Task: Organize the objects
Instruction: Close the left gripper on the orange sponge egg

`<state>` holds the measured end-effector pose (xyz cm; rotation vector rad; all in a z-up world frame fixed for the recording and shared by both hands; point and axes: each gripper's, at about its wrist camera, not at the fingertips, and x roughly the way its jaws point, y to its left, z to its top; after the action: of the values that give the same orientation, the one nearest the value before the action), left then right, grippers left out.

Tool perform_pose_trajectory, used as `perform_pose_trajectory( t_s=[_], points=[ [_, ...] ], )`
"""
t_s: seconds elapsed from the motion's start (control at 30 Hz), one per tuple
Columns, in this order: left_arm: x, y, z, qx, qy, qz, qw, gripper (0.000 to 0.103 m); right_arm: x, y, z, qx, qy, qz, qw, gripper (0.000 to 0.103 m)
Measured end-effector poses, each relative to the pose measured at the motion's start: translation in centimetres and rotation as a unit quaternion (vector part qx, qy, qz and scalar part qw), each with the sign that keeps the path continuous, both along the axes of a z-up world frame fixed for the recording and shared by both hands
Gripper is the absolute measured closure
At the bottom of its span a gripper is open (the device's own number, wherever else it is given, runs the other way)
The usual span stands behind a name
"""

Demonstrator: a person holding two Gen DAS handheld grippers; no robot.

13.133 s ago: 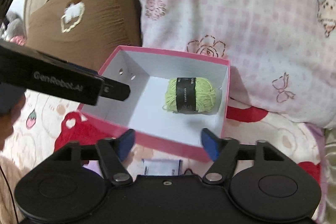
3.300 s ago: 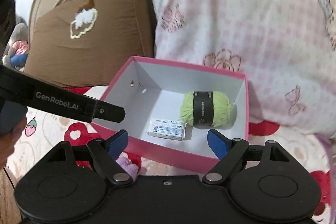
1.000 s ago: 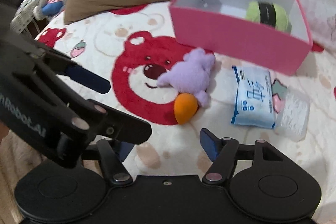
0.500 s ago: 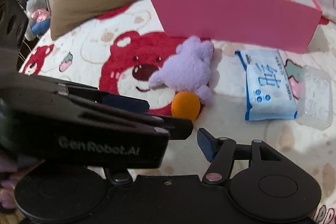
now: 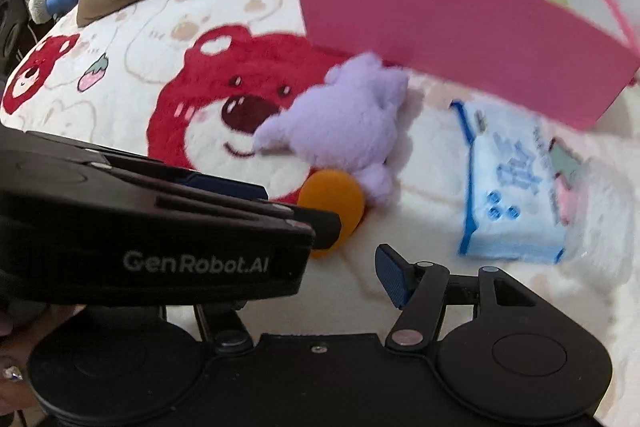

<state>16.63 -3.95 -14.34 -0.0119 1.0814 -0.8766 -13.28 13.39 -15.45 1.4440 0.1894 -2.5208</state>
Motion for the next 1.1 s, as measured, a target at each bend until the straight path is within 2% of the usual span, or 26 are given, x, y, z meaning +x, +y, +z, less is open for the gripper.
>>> perform_pose_trajectory(
  t_s=[0.17,0.23,0.3,0.37,0.43,0.57,0.67,0.73,0.87,0.97,1.03,1.1],
  points=[
    [0.7,-0.3,-0.9,-0.009,0.034,0.006,0.9994,0.057,-0.4,0.2,0.6,-0.007,0.022,-0.003,1.000,0.056],
    [0.9,-0.3,-1.5,-0.008,0.045,0.011,0.9989,0.062,-0.6,0.2,0.4,-0.004,0.018,-0.006,1.000,0.058],
    [1.2,-0.3,-2.1,-0.008,0.067,0.017,0.9976,0.072,-0.6,0.1,0.2,-0.005,0.015,-0.003,1.000,0.062],
    [1.2,-0.2,-2.3,-0.014,0.074,0.019,0.9970,0.074,-0.5,-0.2,-0.1,0.002,0.013,0.002,1.000,0.065],
    [1.1,-0.3,-2.2,-0.013,0.063,0.020,0.9977,0.074,-0.5,-0.3,-0.6,0.014,0.013,0.003,1.000,0.069],
    [1.1,-0.3,-2.4,-0.012,0.056,0.027,0.9980,0.074,-1.3,0.5,-1.2,-0.007,-0.004,-0.015,1.000,0.069],
    [0.9,-0.7,-2.4,-0.008,0.044,0.023,0.9987,0.075,-1.6,0.8,-1.5,-0.017,-0.004,-0.023,1.000,0.060],
    [0.8,-0.8,-2.2,-0.005,0.040,0.019,0.9990,0.075,-1.6,0.8,-1.5,-0.013,0.001,-0.024,1.000,0.059],
    [0.8,-0.2,-1.7,-0.015,0.048,0.013,0.9986,0.067,-1.6,0.8,-1.4,-0.015,0.005,-0.020,1.000,0.059],
    [0.8,0.5,-1.3,-0.021,0.043,0.027,0.9985,0.049,-1.4,0.6,-1.2,-0.013,0.009,-0.017,1.000,0.058],
    [0.9,0.6,-1.2,-0.016,0.029,0.036,0.9988,0.049,-1.4,0.6,-1.0,-0.014,0.003,-0.024,1.000,0.058],
    [1.2,0.7,-1.2,-0.024,0.035,0.043,0.9982,0.051,-1.3,0.8,-0.8,-0.036,-0.008,-0.026,0.999,0.055]
  ],
)
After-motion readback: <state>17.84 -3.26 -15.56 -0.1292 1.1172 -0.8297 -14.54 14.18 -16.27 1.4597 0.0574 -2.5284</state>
